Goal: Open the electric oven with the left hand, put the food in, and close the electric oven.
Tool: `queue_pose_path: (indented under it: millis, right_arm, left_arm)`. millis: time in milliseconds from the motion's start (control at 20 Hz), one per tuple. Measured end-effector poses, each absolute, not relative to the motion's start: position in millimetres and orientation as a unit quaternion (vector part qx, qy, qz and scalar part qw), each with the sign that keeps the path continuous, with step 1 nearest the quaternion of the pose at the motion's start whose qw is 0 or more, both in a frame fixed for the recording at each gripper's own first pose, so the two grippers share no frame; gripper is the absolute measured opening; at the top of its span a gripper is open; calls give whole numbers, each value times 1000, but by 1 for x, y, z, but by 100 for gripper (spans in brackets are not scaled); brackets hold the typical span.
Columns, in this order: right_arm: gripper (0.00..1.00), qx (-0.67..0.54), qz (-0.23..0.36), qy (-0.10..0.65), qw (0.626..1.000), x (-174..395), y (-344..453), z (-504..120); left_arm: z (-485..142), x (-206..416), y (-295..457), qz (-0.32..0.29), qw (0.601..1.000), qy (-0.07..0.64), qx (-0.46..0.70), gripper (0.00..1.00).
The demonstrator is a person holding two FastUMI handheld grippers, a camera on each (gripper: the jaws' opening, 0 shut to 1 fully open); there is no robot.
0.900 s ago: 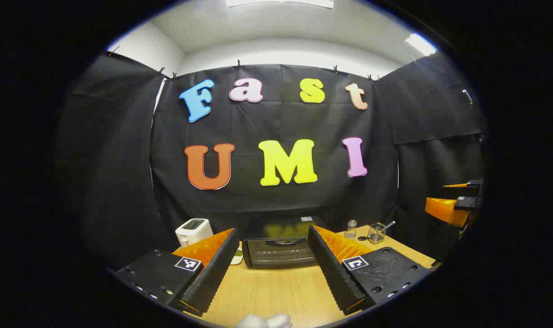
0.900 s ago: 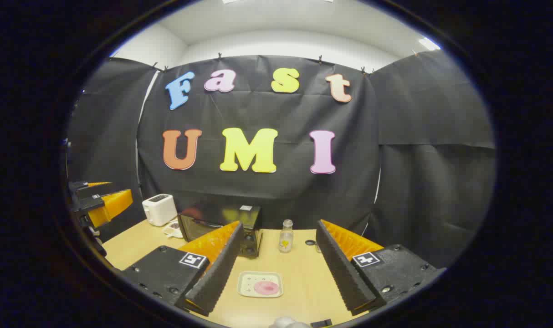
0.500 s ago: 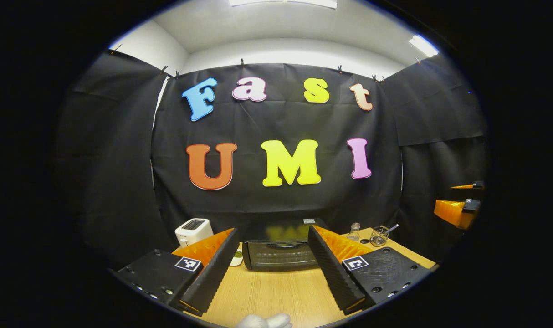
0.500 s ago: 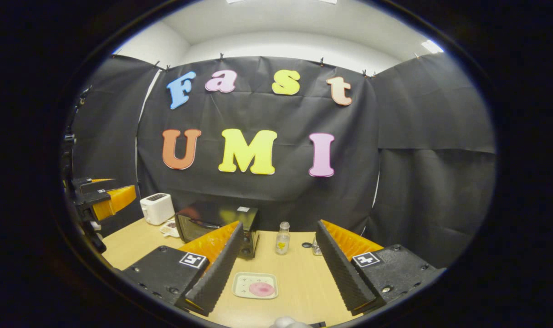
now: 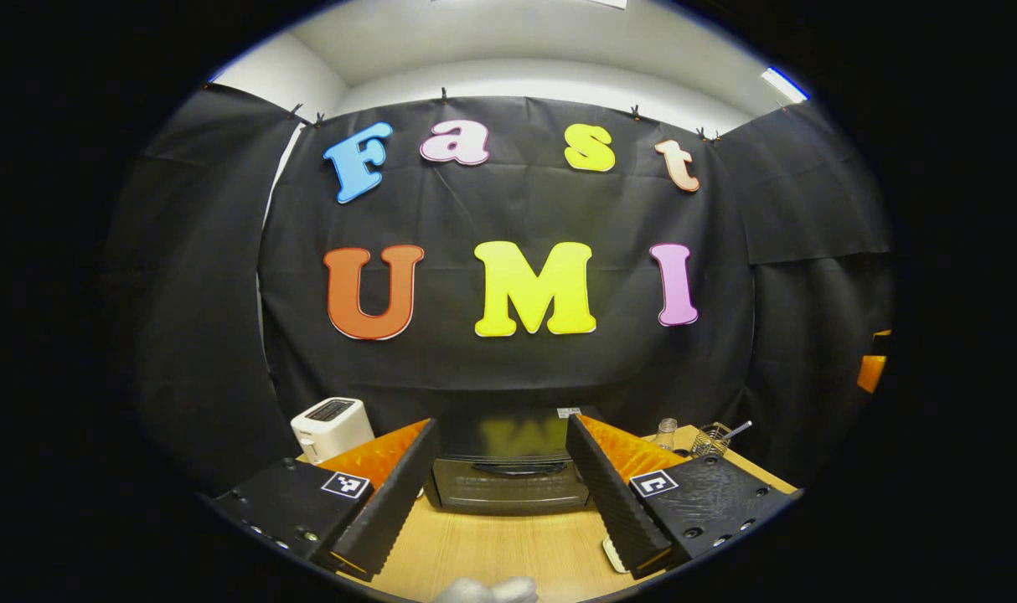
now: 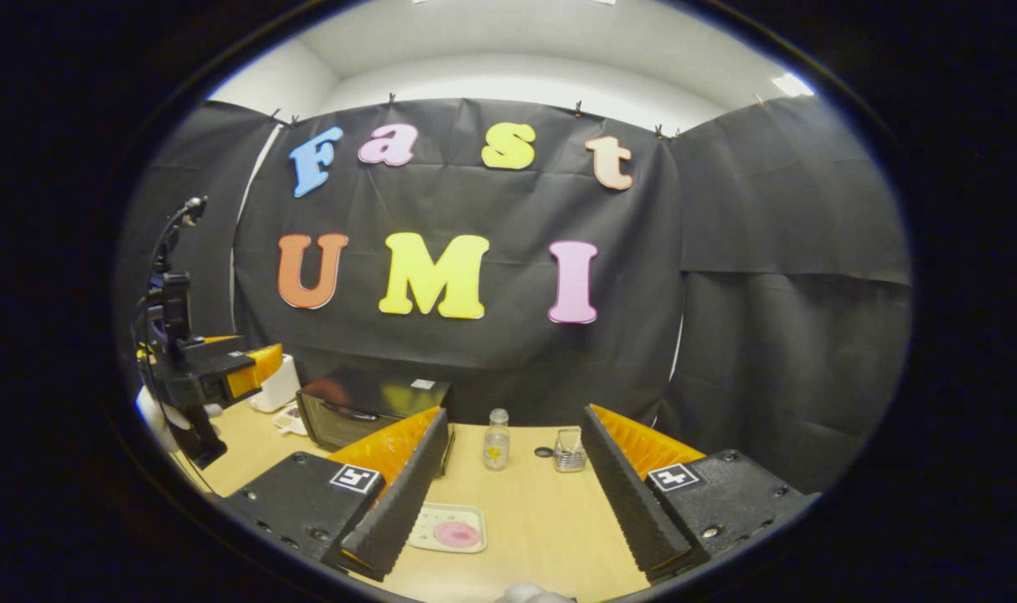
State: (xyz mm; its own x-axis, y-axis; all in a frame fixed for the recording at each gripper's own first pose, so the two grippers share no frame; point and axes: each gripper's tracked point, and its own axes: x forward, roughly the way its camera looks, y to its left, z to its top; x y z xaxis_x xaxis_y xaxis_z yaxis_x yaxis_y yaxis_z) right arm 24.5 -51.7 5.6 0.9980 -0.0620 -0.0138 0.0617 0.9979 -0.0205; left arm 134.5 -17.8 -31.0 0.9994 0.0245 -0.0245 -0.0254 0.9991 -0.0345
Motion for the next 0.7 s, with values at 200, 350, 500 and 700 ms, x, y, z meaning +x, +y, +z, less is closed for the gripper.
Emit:
queue_pose_path:
  millis: [200,350,500,700]
  right_arm:
    - [97,-13,-49,19,999,31,-73,5]
    - [97,-18,-62,32,997,33,-87,-2]
    - [97,-15,-74,47,996,35,-100,-9]
    - [97,-8,-85,65,994,38,-110,-19]
  left_arm:
    - [-64,190,-31,9,999,29,-21,97]
    - [-97,229,-41,-2,998,52,-18,97]
    - [-132,259,-42,-1,997,78,-11,97]
    - [-179,283,-43,0,993,120,1,97]
